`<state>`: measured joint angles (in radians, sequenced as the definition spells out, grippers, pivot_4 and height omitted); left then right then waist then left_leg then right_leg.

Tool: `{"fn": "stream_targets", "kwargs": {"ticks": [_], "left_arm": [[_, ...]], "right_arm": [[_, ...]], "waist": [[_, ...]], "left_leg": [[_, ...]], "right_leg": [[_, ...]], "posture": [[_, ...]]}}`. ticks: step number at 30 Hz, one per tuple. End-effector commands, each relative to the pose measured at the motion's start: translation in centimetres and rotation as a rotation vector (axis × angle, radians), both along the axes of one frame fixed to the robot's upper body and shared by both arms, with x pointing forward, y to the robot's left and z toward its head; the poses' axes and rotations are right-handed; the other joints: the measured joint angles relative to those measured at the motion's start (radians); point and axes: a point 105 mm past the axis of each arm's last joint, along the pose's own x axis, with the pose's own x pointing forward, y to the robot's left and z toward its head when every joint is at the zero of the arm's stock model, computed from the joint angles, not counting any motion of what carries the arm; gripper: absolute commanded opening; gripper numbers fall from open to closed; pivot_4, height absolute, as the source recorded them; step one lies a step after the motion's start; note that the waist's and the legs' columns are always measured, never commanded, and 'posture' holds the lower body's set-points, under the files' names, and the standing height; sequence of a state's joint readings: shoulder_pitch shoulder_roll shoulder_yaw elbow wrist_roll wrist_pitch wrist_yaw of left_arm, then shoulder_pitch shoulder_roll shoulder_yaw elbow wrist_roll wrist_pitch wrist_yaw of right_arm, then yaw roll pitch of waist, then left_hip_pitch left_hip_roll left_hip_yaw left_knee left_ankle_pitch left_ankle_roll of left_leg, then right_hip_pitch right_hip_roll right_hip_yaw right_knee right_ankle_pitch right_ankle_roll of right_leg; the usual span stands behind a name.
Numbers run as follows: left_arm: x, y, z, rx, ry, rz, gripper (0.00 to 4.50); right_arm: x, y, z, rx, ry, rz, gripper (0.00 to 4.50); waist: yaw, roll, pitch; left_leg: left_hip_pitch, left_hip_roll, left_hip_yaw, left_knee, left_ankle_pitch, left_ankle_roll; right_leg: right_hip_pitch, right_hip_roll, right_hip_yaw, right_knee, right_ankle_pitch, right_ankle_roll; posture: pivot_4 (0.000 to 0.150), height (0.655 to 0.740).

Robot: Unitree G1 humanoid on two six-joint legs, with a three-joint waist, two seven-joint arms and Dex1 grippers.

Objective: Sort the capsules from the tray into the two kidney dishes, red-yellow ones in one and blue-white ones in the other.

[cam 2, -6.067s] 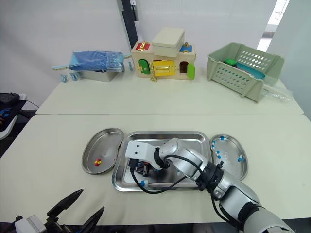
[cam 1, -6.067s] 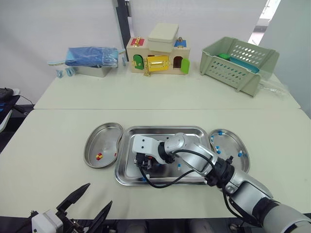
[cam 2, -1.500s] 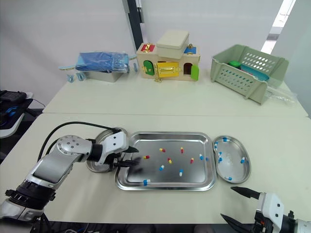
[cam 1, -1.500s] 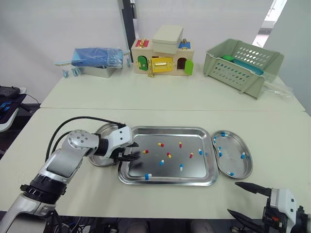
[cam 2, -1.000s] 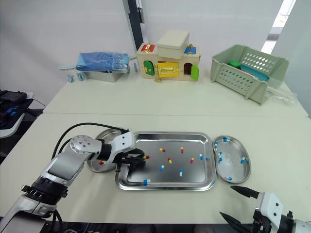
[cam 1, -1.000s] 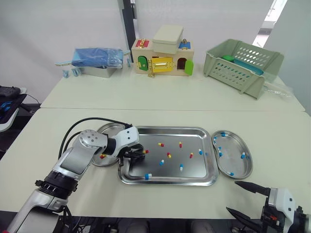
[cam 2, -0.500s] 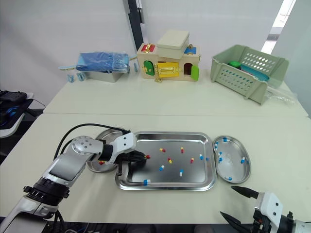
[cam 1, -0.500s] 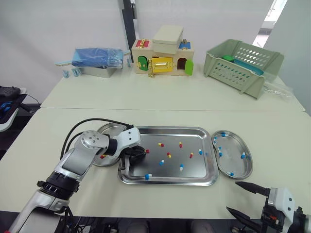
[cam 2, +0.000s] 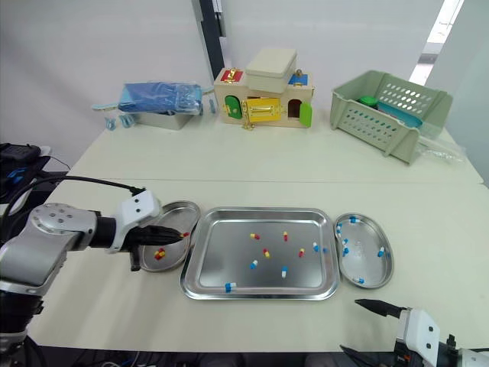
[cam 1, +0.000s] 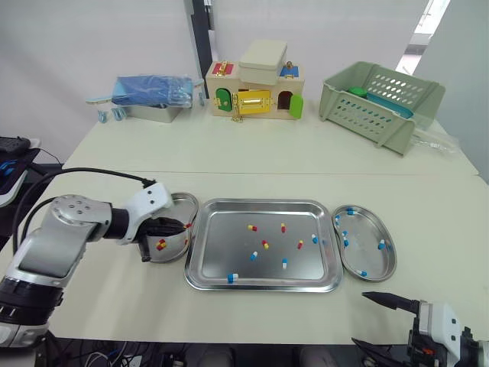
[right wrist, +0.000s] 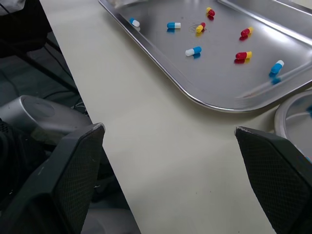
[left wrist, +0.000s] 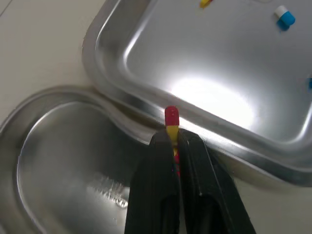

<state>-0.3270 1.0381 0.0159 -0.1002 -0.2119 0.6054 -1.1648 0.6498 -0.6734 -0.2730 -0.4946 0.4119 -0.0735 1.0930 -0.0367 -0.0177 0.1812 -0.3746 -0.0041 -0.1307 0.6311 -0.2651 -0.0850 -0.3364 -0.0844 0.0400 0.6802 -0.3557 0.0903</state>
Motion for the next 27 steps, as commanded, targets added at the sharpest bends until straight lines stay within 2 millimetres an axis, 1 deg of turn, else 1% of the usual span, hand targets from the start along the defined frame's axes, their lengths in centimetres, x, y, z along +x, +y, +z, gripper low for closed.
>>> {"fn": "stream_targets", "kwargs": {"ticks": [1, 4, 10, 12, 13, 14, 15, 16, 18, 19, 20, 21, 23, 25, 26, 27], "left_arm": [[0.0, 2.0, 1.0, 0.012, -0.049, 0.089, 0.02], [-0.1, 2.5, 0.6, 0.019, -0.048, 0.116, 0.02], [-0.5, 1.9, 0.3, 0.006, -0.034, 0.11, 0.02], [-0.5, 2.0, 0.2, 0.008, -0.034, 0.112, 0.51], [-0.5, 2.0, 0.2, 0.011, -0.031, 0.109, 0.57], [-0.6, 1.9, 0.2, 0.015, -0.026, 0.102, 0.78], [-0.6, 1.9, 0.1, 0.016, -0.022, 0.099, 1.08], [-0.7, 1.9, 0.1, 0.017, -0.021, 0.099, 1.21], [-0.6, 1.9, 0.1, 0.016, -0.021, 0.101, 1.83], [-0.6, 1.9, 0.1, 0.016, -0.022, 0.102, 1.88], [-0.6, 1.9, 0.1, 0.016, -0.022, 0.102, 2.35], [-0.6, 1.9, 0.1, 0.016, -0.022, 0.101, 2.52], [-0.6, 1.9, 0.3, 0.006, -0.022, 0.092, 3.08], [-0.7, 2.0, 0.5, -0.004, -0.021, 0.088, 3.49], [-0.9, 2.3, 0.8, -0.02, -0.027, 0.083, 3.83], [-1.1, 3.0, 1.3, -0.039, -0.043, 0.083, 4.05]], "right_arm": [[0.5, 0.2, 0.7, 0.0, -0.024, 0.031, 4.5], [0.7, 0.3, 0.7, 0.0, -0.024, 0.048, 4.5], [1.1, 0.3, 0.7, 0.002, -0.023, 0.061, 4.5], [1.0, 0.3, 0.7, 0.003, -0.02, 0.062, 4.5], [1.0, 0.3, 0.7, 0.003, -0.018, 0.062, 4.5], [1.0, 0.3, 0.7, 0.002, -0.017, 0.062, 4.5], [1.0, 0.2, 0.6, 0.002, -0.017, 0.061, 4.5], [1.0, 0.2, 0.6, 0.002, -0.016, 0.06, 4.5], [0.9, 0.2, 0.6, 0.002, -0.016, 0.058, 4.5], [0.9, 0.2, 0.6, 0.002, -0.016, 0.058, 4.5], [0.9, 0.2, 0.6, 0.002, -0.015, 0.056, 4.5], [0.9, 0.2, 0.6, 0.004, -0.014, 0.054, 4.5], [0.9, 0.0, 0.8, 0.008, -0.01, 0.043, 4.5], [1.0, -0.1, 0.9, 0.009, -0.008, 0.039, 4.5], [1.1, -0.6, 1.3, 0.011, 0.0, 0.022, 4.5], [1.4, -1.2, 2.0, 0.018, 0.015, -0.002, 4.5]], "waist": [[0.001, 0.0, 0.0], [0.003, 0.0, 0.0], [0.004, 0.0, 0.0], [0.004, 0.0, 0.0], [0.004, 0.0, 0.0], [0.004, 0.0, 0.0], [0.004, 0.0, 0.0], [0.004, 0.0, 0.0], [0.004, 0.0, 0.0], [0.004, 0.0, 0.0], [0.004, 0.0, 0.0], [0.004, 0.0, 0.0], [0.004, 0.0, 0.0], [0.004, 0.0, 0.0], [0.004, 0.0, 0.0], [0.004, 0.0, 0.0]], "left_leg": [[0.0, 0.0, 0.0, 0.0, 0.0, 0.0], [0.0, 0.0, 0.0, 0.0, 0.0, 0.0], [-0.001, 0.0, 0.0, 0.0, 0.0, 0.0], [-0.001, 0.0, 0.0, 0.0, 0.0, 0.0], [-0.001, 0.0, 0.0, 0.0, 0.0, 0.0], [-0.001, 0.0, 0.0, 0.0, 0.0, 0.0], [-0.001, 0.0, 0.0, 0.0, 0.0, 0.0], [-0.001, 0.0, 0.0, 0.0, 0.0, 0.0], [0.0, 0.0, 0.0, 0.0, 0.0, 0.0], [0.0, 0.0, 0.0, 0.0, 0.0, 0.0], [0.0, 0.0, 0.0, 0.0, 0.0, 0.0], [0.0, 0.0, 0.0, 0.0, 0.0, 0.0], [0.0, 0.0, 0.0, 0.0, 0.0, 0.0], [0.0, 0.0, 0.0, 0.0, 0.0, 0.0], [0.0, 0.0, 0.0, 0.0, 0.0, 0.0], [0.0, 0.0, 0.0, 0.0, 0.0, 0.0]], "right_leg": [[0.0, 0.0, 0.0, 0.0, 0.0, 0.0], [0.0, 0.0, 0.0, 0.0, 0.0, 0.0], [0.0, 0.0, -0.001, 0.0, 0.0, 0.0], [0.0, 0.0, 0.0, 0.0, 0.0, 0.0], [0.0, 0.0, 0.0, 0.0, 0.0, 0.0], [0.0, 0.0, 0.0, 0.0, 0.0, 0.0], [0.0, 0.0, 0.0, 0.0, 0.0, 0.0], [0.0, 0.0, 0.0, 0.0, 0.0, 0.0], [0.0, 0.0, 0.0, 0.0, 0.0, 0.0], [0.0, 0.0, 0.0, 0.0, 0.0, 0.0], [0.0, 0.0, 0.0, 0.0, 0.0, 0.0], [0.0, 0.0, 0.0, 0.0, 0.0, 0.0], [0.0, 0.0, 0.0, 0.0, 0.0, 0.0], [0.0, 0.0, 0.0, 0.0, 0.0, 0.0], [0.0, 0.0, 0.0, 0.0, 0.0, 0.0], [0.0, 0.0, 0.0, 0.0, 0.0, 0.0]], "posture": [[0.15, 0.74], [0.15, 0.74], [0.15, 0.74], [0.15, 0.74], [0.15, 0.74], [0.15, 0.74], [0.15, 0.74], [0.15, 0.74], [0.15, 0.74], [0.15, 0.74], [0.15, 0.74], [0.15, 0.74], [0.15, 0.74], [0.15, 0.74], [0.15, 0.74], [0.15, 0.74]]}}
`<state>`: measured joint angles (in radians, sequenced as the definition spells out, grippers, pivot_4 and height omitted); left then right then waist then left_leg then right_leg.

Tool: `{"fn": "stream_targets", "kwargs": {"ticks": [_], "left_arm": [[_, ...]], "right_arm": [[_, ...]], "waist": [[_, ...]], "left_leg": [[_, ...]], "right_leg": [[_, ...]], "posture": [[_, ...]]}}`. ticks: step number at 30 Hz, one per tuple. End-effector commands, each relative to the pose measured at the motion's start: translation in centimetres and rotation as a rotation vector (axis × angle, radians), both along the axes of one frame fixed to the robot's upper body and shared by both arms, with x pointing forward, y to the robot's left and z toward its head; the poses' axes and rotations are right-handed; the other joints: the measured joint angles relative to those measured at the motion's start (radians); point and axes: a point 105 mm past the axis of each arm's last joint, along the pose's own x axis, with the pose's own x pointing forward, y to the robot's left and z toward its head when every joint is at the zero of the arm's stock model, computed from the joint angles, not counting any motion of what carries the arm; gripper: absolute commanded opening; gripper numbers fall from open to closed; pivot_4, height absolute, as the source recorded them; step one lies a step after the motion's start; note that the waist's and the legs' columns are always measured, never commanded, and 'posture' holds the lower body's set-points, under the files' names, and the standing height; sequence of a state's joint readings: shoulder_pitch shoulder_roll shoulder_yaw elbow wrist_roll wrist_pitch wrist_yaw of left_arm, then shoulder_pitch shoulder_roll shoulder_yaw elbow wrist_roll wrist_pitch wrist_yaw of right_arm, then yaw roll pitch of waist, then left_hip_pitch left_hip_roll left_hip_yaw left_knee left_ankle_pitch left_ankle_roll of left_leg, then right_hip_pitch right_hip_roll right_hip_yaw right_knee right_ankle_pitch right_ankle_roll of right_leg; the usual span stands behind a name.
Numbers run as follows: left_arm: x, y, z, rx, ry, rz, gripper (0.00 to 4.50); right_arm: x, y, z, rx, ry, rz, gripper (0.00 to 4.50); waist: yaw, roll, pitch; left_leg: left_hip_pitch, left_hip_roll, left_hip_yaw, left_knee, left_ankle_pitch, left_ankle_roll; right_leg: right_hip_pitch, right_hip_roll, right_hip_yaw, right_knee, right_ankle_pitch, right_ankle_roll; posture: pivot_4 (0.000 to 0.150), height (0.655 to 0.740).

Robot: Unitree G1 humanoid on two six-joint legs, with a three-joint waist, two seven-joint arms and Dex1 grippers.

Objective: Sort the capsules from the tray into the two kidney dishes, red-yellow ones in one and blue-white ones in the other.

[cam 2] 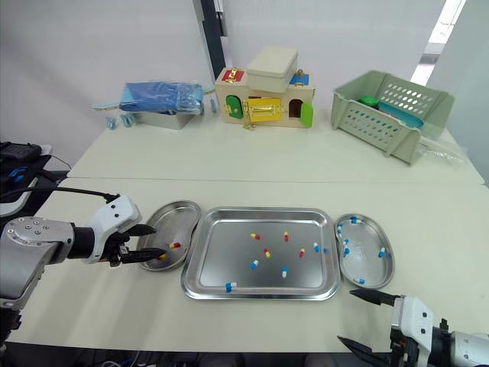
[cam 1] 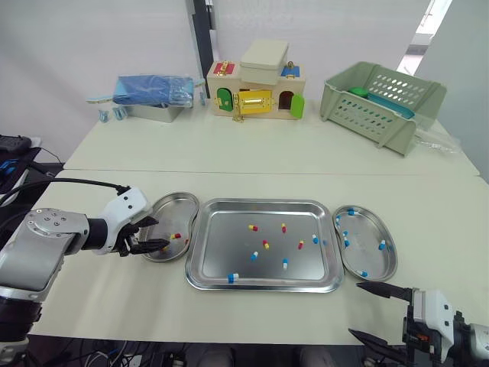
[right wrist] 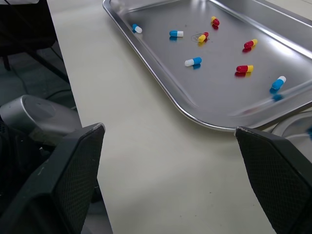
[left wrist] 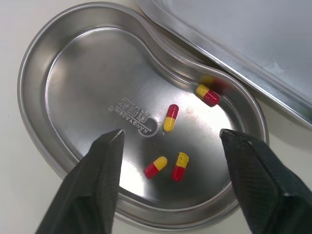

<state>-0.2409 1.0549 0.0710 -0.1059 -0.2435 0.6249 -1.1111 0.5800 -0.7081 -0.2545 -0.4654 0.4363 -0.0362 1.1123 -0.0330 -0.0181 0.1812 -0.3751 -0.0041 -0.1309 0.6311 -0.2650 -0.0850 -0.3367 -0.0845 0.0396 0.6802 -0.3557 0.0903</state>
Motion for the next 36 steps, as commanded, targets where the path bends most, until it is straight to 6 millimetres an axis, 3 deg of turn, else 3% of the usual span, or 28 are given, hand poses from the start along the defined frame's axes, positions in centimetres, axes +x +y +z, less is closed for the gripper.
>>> {"fn": "stream_targets", "kwargs": {"ticks": [1, 6, 10, 16, 23, 28, 31, 34, 36], "left_arm": [[-0.7, 2.1, 2.5, -0.036, -0.071, -0.003, 4.3], [-2.5, 6.1, 3.0, -0.048, -0.101, 0.061, 4.48], [-3.9, 8.8, 3.0, -0.056, -0.122, 0.134, 4.48], [-5.5, 10.4, 1.5, -0.055, -0.105, 0.168, 4.48], [-6.7, 9.1, 1.0, -0.111, -0.108, 0.148, 4.48], [-7.9, 6.4, 0.9, -0.185, -0.191, 0.059, 4.48], [-10.9, 2.7, 0.4, -0.294, -0.217, -0.05, 4.48], [-12.1, 1.7, 0.0, -0.334, -0.213, -0.052, 4.48], [-13.2, 0.6, -0.6, -0.372, -0.233, -0.078, 4.48]], "right_arm": [[0.5, -1.8, 2.4, 0.015, 0.019, -0.056, 4.5], [1.7, -5.6, 4.6, -0.012, 0.063, -0.165, 4.5], [2.9, -8.7, 5.3, -0.083, 0.074, -0.254, 4.5], [4.8, -11.3, 5.2, -0.145, 0.083, -0.303, 4.5], [4.9, -11.6, 5.2, -0.191, 0.121, -0.263, 4.5], [4.7, -11.2, 6.5, -0.222, 0.174, -0.2, 4.5], [5.2, -9.4, 8.6, -0.222, 0.169, -0.111, 4.5], [5.5, -7.7, 9.8, -0.193, 0.158, -0.043, 4.5], [5.5, -5.2, 11.2, -0.175, 0.14, 0.066, 4.5]], "waist": [[-0.001, 0.0, 0.0], [-0.011, 0.001, 0.0], [-0.008, 0.0, 0.0], [-0.009, 0.0, 0.001], [-0.008, 0.0, 0.001], [-0.01, -0.001, 0.001], [-0.021, 0.0, 0.001], [-0.017, -0.002, 0.001], [-0.011, -0.001, 0.0]], "left_leg": [[0.0, 0.0, 0.0, 0.0, 0.0, 0.0], [0.001, 0.001, 0.001, -0.001, 0.0, 0.0], [0.001, 0.0, 0.002, -0.001, 0.0, 0.0], [0.001, 0.0, 0.003, -0.001, 0.0, 0.0], [0.0, 0.0, 0.002, -0.001, 0.0, 0.0], [0.001, 0.001, 0.003, -0.001, 0.0, 0.0], [0.0, 0.001, 0.005, -0.001, 0.0, 0.0], [0.0, 0.001, 0.006, 0.0, 0.0, 0.0], [0.001, 0.001, 0.003, 0.0, 0.0, 0.0]], "right_leg": [[0.0, 0.0, 0.0, 0.0, 0.0, 0.0], [0.0, 0.0, 0.001, 0.0, 0.0, 0.0], [0.0, 0.0, 0.001, 0.0, 0.0, 0.0], [0.0, -0.001, 0.002, 0.0, 0.0, 0.0], [-0.001, -0.001, 0.001, 0.0, 0.0, 0.0], [0.0, -0.001, 0.002, 0.0, 0.0, 0.0], [-0.001, -0.001, 0.003, -0.001, 0.0, 0.0], [0.0, -0.002, 0.003, -0.001, 0.0, 0.0], [0.0, -0.001, 0.001, -0.001, 0.0, 0.0]], "posture": [[0.15, 0.74], [0.15, 0.74], [0.15, 0.74], [0.15, 0.74], [0.15, 0.74], [0.15, 0.74], [0.15, 0.74], [0.15, 0.74], [0.15, 0.74]]}}
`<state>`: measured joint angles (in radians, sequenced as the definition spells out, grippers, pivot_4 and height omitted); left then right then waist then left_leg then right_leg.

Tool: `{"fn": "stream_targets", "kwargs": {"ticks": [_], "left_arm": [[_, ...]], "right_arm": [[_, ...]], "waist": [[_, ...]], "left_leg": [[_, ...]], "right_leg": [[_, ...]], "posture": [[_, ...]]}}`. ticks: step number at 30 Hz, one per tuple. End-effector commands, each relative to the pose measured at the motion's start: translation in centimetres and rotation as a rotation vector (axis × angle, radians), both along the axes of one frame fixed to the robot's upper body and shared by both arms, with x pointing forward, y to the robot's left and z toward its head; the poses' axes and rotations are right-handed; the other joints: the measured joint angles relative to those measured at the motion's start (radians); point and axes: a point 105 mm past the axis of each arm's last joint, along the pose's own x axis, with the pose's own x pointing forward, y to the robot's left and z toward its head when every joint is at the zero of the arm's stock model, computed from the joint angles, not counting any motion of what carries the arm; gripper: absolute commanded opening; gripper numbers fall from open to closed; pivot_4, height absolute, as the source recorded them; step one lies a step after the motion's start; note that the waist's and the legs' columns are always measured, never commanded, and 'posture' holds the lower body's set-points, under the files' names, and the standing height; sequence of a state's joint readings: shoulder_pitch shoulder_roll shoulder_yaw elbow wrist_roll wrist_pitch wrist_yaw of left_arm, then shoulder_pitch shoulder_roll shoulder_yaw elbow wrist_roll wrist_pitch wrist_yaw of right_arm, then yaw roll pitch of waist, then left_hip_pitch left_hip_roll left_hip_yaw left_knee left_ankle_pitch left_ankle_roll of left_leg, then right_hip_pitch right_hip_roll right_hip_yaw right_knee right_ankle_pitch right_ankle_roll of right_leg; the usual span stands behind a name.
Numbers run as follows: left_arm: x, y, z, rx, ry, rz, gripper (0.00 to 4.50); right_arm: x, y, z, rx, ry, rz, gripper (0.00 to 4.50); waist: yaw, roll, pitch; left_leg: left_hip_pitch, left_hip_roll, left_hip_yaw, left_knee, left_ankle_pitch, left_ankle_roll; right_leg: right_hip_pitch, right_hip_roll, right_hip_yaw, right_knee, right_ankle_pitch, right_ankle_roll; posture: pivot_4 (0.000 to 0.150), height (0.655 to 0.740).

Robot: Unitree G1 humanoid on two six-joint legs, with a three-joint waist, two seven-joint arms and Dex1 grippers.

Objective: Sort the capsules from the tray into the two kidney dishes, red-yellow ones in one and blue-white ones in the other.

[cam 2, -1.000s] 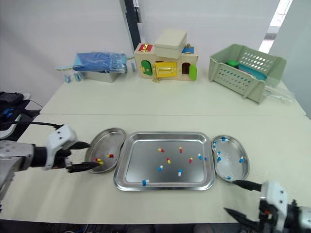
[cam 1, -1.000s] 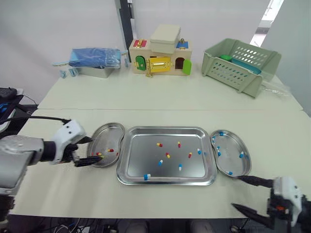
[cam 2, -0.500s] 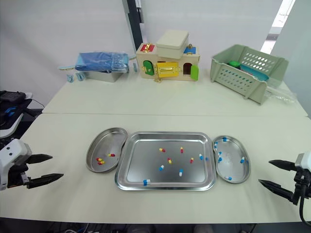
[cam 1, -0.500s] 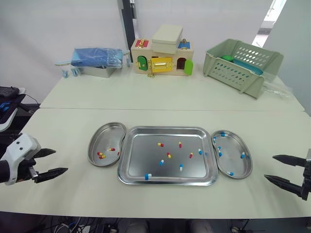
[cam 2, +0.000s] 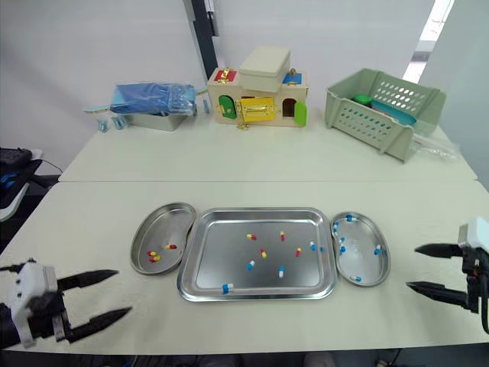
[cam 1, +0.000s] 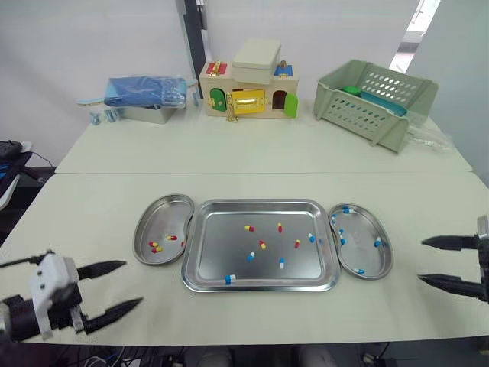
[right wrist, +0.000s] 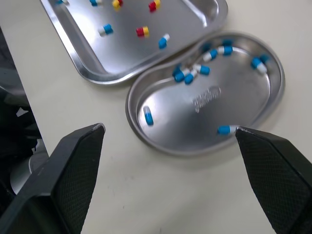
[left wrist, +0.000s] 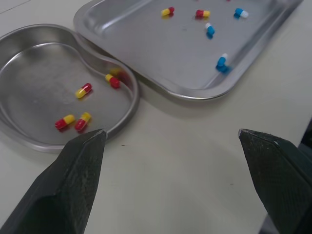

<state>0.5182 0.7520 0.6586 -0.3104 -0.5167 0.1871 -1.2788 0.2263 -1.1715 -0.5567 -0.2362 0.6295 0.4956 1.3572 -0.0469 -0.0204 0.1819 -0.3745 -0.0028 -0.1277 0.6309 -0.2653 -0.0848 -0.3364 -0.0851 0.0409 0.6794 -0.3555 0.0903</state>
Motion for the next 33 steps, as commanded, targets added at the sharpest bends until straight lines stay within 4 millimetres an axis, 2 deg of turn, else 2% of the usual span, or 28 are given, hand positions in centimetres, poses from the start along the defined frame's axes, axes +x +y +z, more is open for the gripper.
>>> {"fn": "stream_targets", "kwargs": {"ticks": [1, 4, 7, 13, 15, 16, 18, 21, 25, 28, 31, 33], "left_arm": [[-1.4, -1.9, 0.4, -0.051, -0.085, -0.043, 4.48], [-1.8, -3.1, 0.4, -0.176, -0.19, -0.008, 4.48], [-3.0, -4.6, -0.2, -0.233, -0.243, -0.05, 4.48], [-4.2, -6.3, -1.2, -0.28, -0.29, -0.029, 4.48], [-4.4, -6.5, -1.9, -0.267, -0.302, -0.041, 4.48], [-4.4, -6.6, -2.0, -0.264, -0.307, -0.044, 4.48], [-4.3, -6.6, -2.2, -0.256, -0.314, -0.054, 4.48], [-4.4, -6.7, -2.6, -0.244, -0.315, -0.082, 4.48], [-4.4, -7.1, -2.8, -0.238, -0.325, -0.13, 4.48], [-4.2, -7.2, -3.0, -0.24, -0.33, -0.127, 4.5], [-4.0, -7.1, -3.0, -0.236, -0.332, -0.127, 4.5], [-3.9, -7.2, -3.0, -0.236, -0.335, -0.122, 4.5]], "right_arm": [[-0.2, 4.7, 2.8, 0.05, -0.017, 0.204, 4.5], [0.2, 8.5, 4.5, 0.076, -0.043, 0.325, 4.5], [0.8, 11.8, 5.1, 0.097, -0.069, 0.399, 4.5], [3.5, 17.9, 3.7, 0.084, -0.141, 0.467, 4.5], [4.9, 20.8, 2.8, 0.087, -0.139, 0.461, 4.5], [5.2, 21.7, 2.0, 0.048, -0.111, 0.458, 4.5], [5.6, 23.4, 0.7, 0.007, -0.06, 0.475, 4.5], [6.5, 25.7, 0.0, -0.007, -0.056, 0.476, 4.5], [6.5, 28.8, -1.3, -0.035, -0.061, 0.524, 4.5], [6.6, 29.9, -2.4, -0.079, -0.065, 0.547, 3.92], [6.3, 30.4, -3.2, -0.101, -0.049, 0.574, 2.89], [6.1, 30.8, -4.1, -0.121, -0.025, 0.585, 2.76]], "waist": [[0.003, 0.002, -0.001], [0.001, 0.004, 0.0], [0.007, 0.0, 0.0], [0.014, -0.002, -0.001], [0.027, -0.002, -0.001], [0.015, -0.002, -0.001], [0.002, -0.001, -0.002], [0.001, -0.001, -0.002], [0.0, -0.001, -0.002], [0.0, -0.001, -0.002], [-0.001, -0.001, -0.002], [-0.001, -0.001, -0.002]], "left_leg": [[0.0, 0.0, 0.001, 0.0, 0.0, 0.0], [0.0, -0.001, 0.003, 0.0, 0.0, 0.0], [-0.001, 0.0, 0.0, 0.0, 0.0, 0.0], [-0.005, -0.001, -0.001, 0.001, 0.0, 0.0], [-0.006, -0.001, -0.002, 0.002, 0.0, 0.0], [-0.009, -0.002, -0.005, 0.003, 0.0, 0.0], [-0.007, -0.002, -0.003, 0.003, 0.0, 0.0], [-0.008, -0.001, -0.004, 0.003, 0.0, 0.0], [-0.008, -0.001, -0.005, 0.003, 0.0, 0.0], [-0.008, -0.001, -0.005, 0.003, 0.0, 0.0], [-0.008, -0.001, -0.005, 0.003, 0.0, 0.0], [-0.008, -0.001, -0.005, 0.003, 0.0, 0.0]], "right_leg": [[0.0, 0.0, 0.001, 0.0, 0.0, 0.0], [0.0, -0.001, 0.003, -0.001, 0.0, 0.001], [-0.001, -0.001, 0.0, -0.001, 0.0, 0.0], [-0.003, -0.001, -0.001, -0.003, 0.001, 0.001], [-0.005, -0.001, -0.002, -0.002, 0.001, 0.001], [-0.006, -0.001, -0.004, -0.002, 0.001, 0.001], [-0.007, -0.001, -0.001, 0.001, 0.001, 0.0], [-0.008, 0.0, -0.002, 0.001, 0.001, 0.0], [-0.009, 0.0, -0.002, 0.001, 0.001, 0.0], [-0.011, 0.0, -0.001, 0.001, 0.001, 0.0], [-0.014, 0.0, -0.001, 0.002, 0.001, 0.0], [-0.014, 0.0, -0.001, 0.002, 0.001, 0.0]], "posture": [[0.15, 0.74], [0.15, 0.74], [0.15, 0.74], [0.15, 0.74], [0.15, 0.74], [0.15, 0.74], [0.15, 0.74], [0.15, 0.74], [0.15, 0.74], [0.15, 0.74], [0.15, 0.74], [0.15, 0.74]]}}
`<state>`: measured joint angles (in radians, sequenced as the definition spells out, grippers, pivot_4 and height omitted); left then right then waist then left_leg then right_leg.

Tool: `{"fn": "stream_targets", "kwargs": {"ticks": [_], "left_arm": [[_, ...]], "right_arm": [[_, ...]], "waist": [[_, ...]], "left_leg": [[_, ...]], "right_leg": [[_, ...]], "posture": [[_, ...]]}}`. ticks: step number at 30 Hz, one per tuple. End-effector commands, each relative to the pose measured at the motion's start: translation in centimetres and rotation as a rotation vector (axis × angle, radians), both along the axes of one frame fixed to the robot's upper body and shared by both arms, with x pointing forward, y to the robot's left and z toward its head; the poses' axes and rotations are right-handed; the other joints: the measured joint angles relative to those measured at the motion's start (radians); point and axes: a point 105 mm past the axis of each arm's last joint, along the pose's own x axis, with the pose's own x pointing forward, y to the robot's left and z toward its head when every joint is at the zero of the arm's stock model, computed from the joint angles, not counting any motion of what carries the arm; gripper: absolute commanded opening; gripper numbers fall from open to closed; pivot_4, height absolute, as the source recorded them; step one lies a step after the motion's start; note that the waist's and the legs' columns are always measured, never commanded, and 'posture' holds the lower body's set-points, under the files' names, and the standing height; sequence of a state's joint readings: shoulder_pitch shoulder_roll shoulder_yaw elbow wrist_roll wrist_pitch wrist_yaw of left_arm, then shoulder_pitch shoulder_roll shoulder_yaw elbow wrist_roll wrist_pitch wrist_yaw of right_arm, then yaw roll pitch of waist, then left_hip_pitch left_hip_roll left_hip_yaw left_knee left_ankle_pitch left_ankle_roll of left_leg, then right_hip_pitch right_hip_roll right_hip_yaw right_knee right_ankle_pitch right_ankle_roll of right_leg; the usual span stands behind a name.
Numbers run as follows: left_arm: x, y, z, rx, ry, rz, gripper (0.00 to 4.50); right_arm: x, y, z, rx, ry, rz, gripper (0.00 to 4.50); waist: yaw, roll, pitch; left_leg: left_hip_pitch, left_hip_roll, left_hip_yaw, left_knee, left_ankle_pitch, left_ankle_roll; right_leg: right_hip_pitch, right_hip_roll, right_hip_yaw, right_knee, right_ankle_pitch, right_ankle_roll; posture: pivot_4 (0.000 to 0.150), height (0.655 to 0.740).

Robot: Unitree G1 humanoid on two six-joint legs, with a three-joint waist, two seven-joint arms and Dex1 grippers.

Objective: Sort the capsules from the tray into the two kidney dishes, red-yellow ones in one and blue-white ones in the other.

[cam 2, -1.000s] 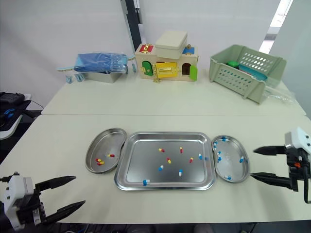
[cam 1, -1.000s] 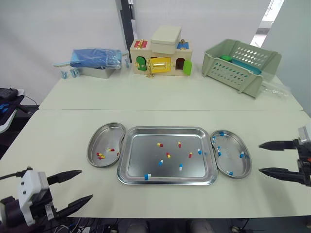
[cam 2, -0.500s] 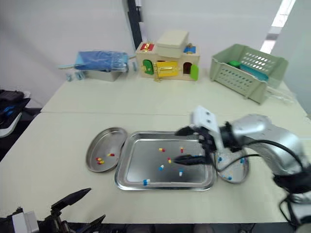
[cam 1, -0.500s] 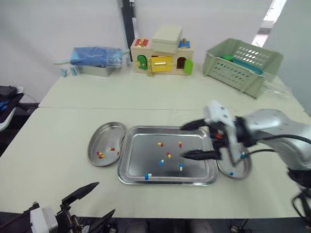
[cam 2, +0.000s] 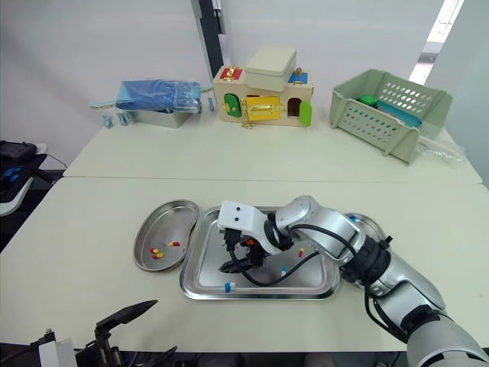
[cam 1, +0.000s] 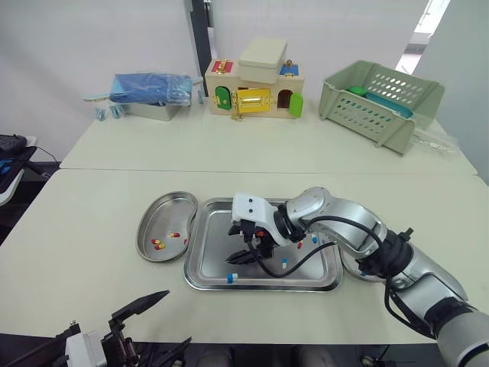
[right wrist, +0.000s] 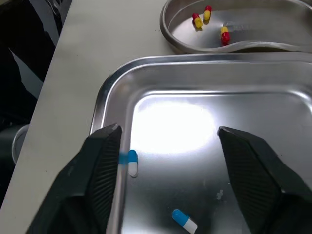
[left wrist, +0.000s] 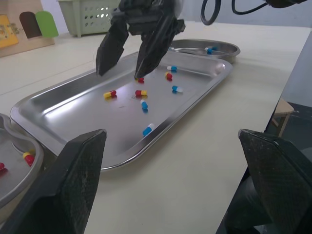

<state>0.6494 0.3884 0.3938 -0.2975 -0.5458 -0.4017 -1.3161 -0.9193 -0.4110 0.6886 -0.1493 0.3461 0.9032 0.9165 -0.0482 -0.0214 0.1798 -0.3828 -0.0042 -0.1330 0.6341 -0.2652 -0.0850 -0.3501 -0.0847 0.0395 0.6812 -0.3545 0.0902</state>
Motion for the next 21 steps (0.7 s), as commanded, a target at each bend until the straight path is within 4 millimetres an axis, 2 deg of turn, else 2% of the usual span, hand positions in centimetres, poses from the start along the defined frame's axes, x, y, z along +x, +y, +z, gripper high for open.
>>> {"fn": "stream_targets", "kwargs": {"ticks": [1, 4, 9, 14, 21], "left_arm": [[0.2, -0.2, 0.1, 0.002, -0.015, 0.008, 4.5], [0.1, -0.3, 0.0, -0.001, -0.008, 0.034, 4.5], [0.0, -0.1, 0.0, 0.004, -0.002, 0.041, 4.5], [0.2, -0.1, 0.1, 0.005, 0.001, 0.045, 4.5], [0.3, -0.1, 0.1, 0.006, 0.007, 0.048, 4.5]], "right_arm": [[-0.6, 1.2, -0.9, -0.041, -0.02, 0.067, 2.76], [-1.3, 1.6, -2.6, -0.087, -0.025, 0.108, 2.76], [-1.3, 1.7, -2.7, -0.088, -0.029, 0.123, 2.76], [-1.3, 1.9, -2.7, -0.081, -0.034, 0.129, 1.79], [-1.5, 1.9, -2.7, -0.082, -0.036, 0.147, 1.79]], "waist": [[0.0, 0.0, 0.0], [-0.009, 0.0, 0.0], [-0.009, 0.0, 0.0], [-0.009, 0.0, 0.0], [-0.009, 0.001, 0.0]], "left_leg": [[0.0, 0.0, 0.0, 0.0, 0.0, 0.0], [0.0, 0.0, 0.0, 0.0, 0.0, 0.0], [0.0, 0.0, 0.0, -0.001, 0.0, 0.0], [0.0, 0.0, 0.0, -0.001, 0.0, 0.0], [0.0, 0.0, 0.0, -0.001, 0.0, 0.0]], "right_leg": [[0.0, 0.0, 0.0, 0.0, 0.0, 0.0], [0.0, 0.001, 0.001, 0.001, 0.0, 0.0], [-0.002, 0.001, 0.001, 0.001, 0.0, 0.0], [-0.002, 0.001, 0.001, 0.0, 0.0, 0.0], [-0.002, 0.001, 0.001, 0.0, 0.0, 0.0]], "posture": [[0.15, 0.74], [0.15, 0.74], [0.15, 0.74], [0.15, 0.74], [0.15, 0.74]]}}
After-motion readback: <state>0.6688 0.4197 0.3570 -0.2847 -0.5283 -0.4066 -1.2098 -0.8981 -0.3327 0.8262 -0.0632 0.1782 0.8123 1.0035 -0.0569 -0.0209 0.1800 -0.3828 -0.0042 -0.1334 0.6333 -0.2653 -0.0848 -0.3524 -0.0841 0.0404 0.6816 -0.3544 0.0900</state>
